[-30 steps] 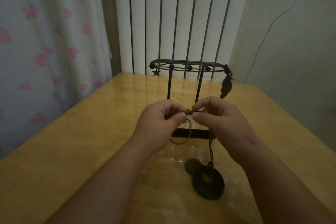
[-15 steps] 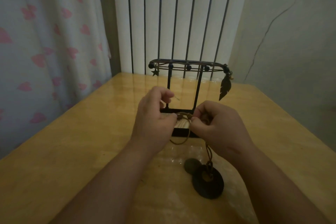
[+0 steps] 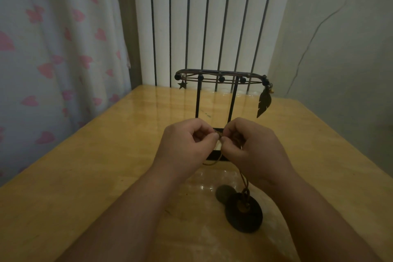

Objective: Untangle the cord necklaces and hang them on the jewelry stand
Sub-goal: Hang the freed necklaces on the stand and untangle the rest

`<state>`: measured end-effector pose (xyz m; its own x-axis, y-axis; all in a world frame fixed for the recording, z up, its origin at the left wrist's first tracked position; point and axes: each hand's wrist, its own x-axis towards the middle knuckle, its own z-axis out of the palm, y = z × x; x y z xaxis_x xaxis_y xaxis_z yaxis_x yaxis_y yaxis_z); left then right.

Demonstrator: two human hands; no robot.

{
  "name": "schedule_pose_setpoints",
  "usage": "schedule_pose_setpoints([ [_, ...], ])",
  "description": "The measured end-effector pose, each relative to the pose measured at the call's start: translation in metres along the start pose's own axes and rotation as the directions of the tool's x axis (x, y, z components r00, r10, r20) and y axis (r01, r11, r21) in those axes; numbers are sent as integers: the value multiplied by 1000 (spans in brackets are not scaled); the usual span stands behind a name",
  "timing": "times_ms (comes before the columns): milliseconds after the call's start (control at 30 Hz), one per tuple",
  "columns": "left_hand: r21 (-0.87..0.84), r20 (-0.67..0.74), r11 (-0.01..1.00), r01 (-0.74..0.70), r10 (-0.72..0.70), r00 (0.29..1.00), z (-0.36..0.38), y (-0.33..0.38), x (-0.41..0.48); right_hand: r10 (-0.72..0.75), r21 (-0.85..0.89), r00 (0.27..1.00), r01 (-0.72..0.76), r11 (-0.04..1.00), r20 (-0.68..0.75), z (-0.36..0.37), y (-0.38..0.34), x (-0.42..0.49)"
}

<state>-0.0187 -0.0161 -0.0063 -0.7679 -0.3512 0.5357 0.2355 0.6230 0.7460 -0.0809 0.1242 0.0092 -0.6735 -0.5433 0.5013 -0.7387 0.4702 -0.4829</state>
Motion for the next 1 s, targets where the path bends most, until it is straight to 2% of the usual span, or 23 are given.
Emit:
schedule_pose_setpoints([
  [200,2,40,1000,23,-23,999,-2,2,-1,-54,-60,999,54,997,7,0,0,-1],
  [500,-1,87,998,60,-59,994,0,-1,2,-25,37,1000,24,999,1,3,-1,-2],
  [700,-173,157,970,170,-143,977,1,-4,4,25,225,1000,-20,974,-18,6,1,0],
  [900,-440,284,839,319,-207,936,0,-5,3,21,307,999,-34,951,47,2,1,3],
  [1000,-442,319,834,329,-197,927,-1,-8,4,37,317,994,-68,946,102,-1,2,4],
])
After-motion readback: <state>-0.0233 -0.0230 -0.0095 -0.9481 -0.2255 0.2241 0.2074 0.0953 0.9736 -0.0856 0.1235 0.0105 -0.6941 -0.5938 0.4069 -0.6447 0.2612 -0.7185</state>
